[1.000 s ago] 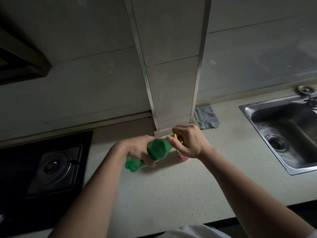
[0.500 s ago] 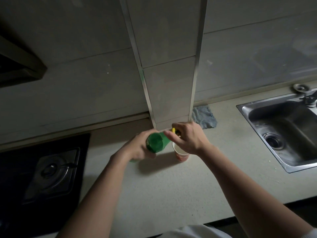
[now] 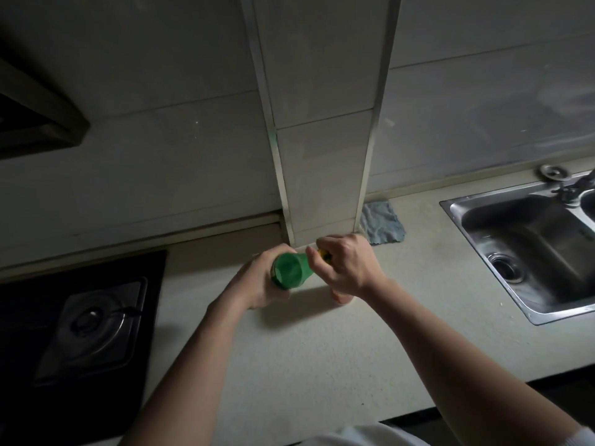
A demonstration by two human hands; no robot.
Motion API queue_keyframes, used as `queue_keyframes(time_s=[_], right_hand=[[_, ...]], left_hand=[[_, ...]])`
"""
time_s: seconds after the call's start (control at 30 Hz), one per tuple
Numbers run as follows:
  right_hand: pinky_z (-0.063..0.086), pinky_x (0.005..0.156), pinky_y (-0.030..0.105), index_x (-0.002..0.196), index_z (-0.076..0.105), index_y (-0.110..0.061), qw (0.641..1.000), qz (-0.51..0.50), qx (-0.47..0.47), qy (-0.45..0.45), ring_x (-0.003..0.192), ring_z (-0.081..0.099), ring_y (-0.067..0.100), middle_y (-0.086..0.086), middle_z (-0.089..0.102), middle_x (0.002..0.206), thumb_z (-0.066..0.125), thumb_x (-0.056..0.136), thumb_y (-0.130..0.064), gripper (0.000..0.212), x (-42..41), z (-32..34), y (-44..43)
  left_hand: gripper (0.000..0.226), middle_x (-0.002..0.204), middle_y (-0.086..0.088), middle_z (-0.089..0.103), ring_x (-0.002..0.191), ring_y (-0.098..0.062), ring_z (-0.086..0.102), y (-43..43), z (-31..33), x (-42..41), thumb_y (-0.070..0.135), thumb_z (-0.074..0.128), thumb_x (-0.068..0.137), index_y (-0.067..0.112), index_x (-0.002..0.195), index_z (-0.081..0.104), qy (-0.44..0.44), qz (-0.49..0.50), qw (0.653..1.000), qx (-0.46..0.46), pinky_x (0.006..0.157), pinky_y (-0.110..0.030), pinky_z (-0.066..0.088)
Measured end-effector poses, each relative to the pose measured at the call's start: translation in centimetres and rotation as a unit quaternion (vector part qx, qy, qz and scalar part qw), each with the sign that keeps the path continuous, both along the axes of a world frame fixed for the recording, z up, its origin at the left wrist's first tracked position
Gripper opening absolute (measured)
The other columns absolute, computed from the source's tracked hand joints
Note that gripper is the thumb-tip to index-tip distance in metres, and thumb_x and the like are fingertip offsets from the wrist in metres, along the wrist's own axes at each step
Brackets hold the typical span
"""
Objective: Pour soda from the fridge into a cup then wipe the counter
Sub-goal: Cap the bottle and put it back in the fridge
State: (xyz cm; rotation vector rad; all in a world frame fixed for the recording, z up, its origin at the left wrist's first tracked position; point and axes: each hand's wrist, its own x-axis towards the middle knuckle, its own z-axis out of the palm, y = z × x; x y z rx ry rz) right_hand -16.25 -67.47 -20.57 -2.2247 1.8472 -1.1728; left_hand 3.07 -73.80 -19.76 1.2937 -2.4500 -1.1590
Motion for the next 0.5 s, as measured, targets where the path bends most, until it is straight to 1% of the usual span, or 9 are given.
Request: queue_keyframes(time_s=[0.13,0.2,0.27,0.37,0.43,0.5], right_hand=[[0.027,0.041,0.024,0.059,0.044,-0.022,0.999,-0.021,0.033,0.010,0.040,0.038,0.012,-0.007,0.043,0.050,0.033,0.096,-0.059,0.054,0.7,1.0,0.3],[0.029,0.041,0.024,0.061,0.042,-0.026,0.998,-0.025,0.042,0.027,0.041,0.037,0.009,-0.010,0.041,0.051,0.032,0.096,-0.062,0.051,1.3,1.4,0.7],[0.030,0.039,0.023,0.058,0.037,-0.029,0.998,-0.033,0.039,0.023,0.039,0.036,0.009,-0.011,0.037,0.048,0.034,0.097,-0.056,0.047,2.0,1.8,1.1],[0.024,0.038,0.021,0.054,0.025,-0.034,0.998,-0.065,0.026,0.002,0.035,0.031,0.008,-0.011,0.032,0.044,0.039,0.096,-0.045,0.046,3.0,2.4,1.8],[0.023,0.038,0.021,0.054,0.027,-0.033,0.997,-0.078,0.029,0.011,0.034,0.030,0.007,-0.009,0.034,0.044,0.041,0.097,-0.042,0.046,3.5,2.4,2.4],[0.022,0.038,0.020,0.054,0.035,-0.028,0.996,-0.082,0.039,0.014,0.033,0.032,0.010,-0.007,0.036,0.044,0.041,0.097,-0.041,0.045,3.7,2.3,3.0]], left_hand=[[0.056,0.100,0.013,0.064,0.095,-0.012,0.060,-0.2,0.3,1.0,0.007,0.078,0.066,0.041,0.103,0.053,0.026,-0.005,1.000,-0.002,0.082,-0.042,0.054],[0.057,0.101,0.013,0.064,0.094,-0.011,0.060,-0.5,0.4,1.5,0.008,0.078,0.066,0.042,0.104,0.053,0.027,-0.019,0.999,-0.002,0.080,-0.039,0.054],[0.057,0.100,0.012,0.064,0.094,-0.012,0.060,-0.6,0.5,1.7,0.007,0.078,0.065,0.040,0.105,0.054,0.029,-0.033,0.999,-0.003,0.079,-0.037,0.053],[0.057,0.098,0.010,0.064,0.092,-0.013,0.060,-0.5,-0.5,1.8,0.006,0.079,0.063,0.036,0.105,0.055,0.057,-0.044,0.997,-0.014,0.076,-0.034,0.053],[0.057,0.097,0.010,0.064,0.090,-0.016,0.061,0.0,-1.4,1.7,0.009,0.080,0.063,0.036,0.107,0.055,0.073,-0.044,0.996,-0.032,0.074,-0.035,0.054],[0.054,0.097,0.010,0.065,0.087,-0.017,0.062,0.8,-2.2,1.7,0.012,0.078,0.066,0.035,0.109,0.055,0.085,-0.034,0.994,-0.065,0.071,-0.034,0.054]])
